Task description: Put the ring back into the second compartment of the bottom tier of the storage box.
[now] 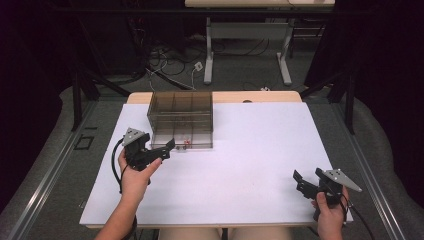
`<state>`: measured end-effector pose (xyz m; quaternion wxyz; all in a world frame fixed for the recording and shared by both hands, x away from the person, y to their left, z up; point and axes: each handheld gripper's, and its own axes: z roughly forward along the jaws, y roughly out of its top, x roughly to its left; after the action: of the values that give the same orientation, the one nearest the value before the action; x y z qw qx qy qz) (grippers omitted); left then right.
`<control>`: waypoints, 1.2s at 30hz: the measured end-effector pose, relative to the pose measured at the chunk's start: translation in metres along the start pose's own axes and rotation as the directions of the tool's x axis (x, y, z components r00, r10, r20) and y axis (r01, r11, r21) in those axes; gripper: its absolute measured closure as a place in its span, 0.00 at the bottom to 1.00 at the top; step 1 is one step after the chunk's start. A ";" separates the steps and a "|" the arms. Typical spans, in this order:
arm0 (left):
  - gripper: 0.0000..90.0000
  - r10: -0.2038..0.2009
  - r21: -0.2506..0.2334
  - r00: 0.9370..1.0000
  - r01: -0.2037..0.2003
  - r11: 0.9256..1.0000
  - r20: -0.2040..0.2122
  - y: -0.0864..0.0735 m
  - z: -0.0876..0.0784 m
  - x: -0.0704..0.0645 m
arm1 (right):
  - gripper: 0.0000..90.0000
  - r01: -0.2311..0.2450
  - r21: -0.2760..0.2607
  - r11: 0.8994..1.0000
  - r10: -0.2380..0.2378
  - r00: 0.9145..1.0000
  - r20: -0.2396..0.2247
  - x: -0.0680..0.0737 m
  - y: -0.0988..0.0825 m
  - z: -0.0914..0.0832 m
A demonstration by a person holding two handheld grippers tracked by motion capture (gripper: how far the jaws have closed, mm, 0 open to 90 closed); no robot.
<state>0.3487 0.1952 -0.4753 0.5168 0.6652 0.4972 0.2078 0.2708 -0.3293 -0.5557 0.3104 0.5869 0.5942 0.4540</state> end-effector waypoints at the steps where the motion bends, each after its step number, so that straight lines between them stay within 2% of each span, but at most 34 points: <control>1: 0.01 0.001 0.000 1.000 -0.001 1.000 -0.001 -0.001 -0.002 0.001 | 0.16 0.004 0.001 1.000 -0.004 1.000 0.002 0.000 0.000 0.000; 2: 0.01 0.001 -0.006 1.000 -0.001 1.000 -0.004 -0.003 -0.004 0.002 | 0.16 0.001 -0.011 1.000 -0.001 1.000 0.002 0.000 0.000 0.001; 6: 0.01 0.016 -0.006 1.000 -0.016 1.000 -0.011 -0.007 -0.011 0.007 | 0.16 0.000 -0.003 1.000 0.000 1.000 -0.002 0.000 0.000 0.000; 9: 0.01 0.009 -0.009 1.000 -0.009 1.000 -0.016 -0.010 -0.015 0.010 | 0.16 0.007 0.015 1.000 -0.007 1.000 0.000 0.000 0.001 -0.002; 11: 0.01 0.004 -0.010 1.000 -0.004 1.000 -0.021 -0.013 -0.019 0.012 | 0.16 0.001 0.006 1.000 -0.001 1.000 0.000 0.000 0.000 -0.001; 24: 0.01 -0.066 -0.023 0.997 0.065 0.998 -0.049 -0.035 -0.035 0.031 | 0.16 0.007 0.011 1.000 -0.007 1.000 0.003 0.000 0.000 -0.001; 31: 0.01 -0.085 -0.026 0.994 0.083 0.996 -0.072 -0.048 -0.039 0.040 | 0.16 0.007 0.011 1.000 -0.007 1.000 0.003 0.000 0.000 -0.002; 36: 0.01 -0.093 -0.007 0.991 0.092 0.996 -0.091 -0.057 -0.043 0.047 | 0.16 0.005 0.013 1.000 -0.005 1.000 0.004 0.000 0.000 -0.002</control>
<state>0.3092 0.2556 -0.5213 0.5035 0.6304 0.5504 0.2147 0.2695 -0.3298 -0.5547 0.3090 0.5881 0.5980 0.4483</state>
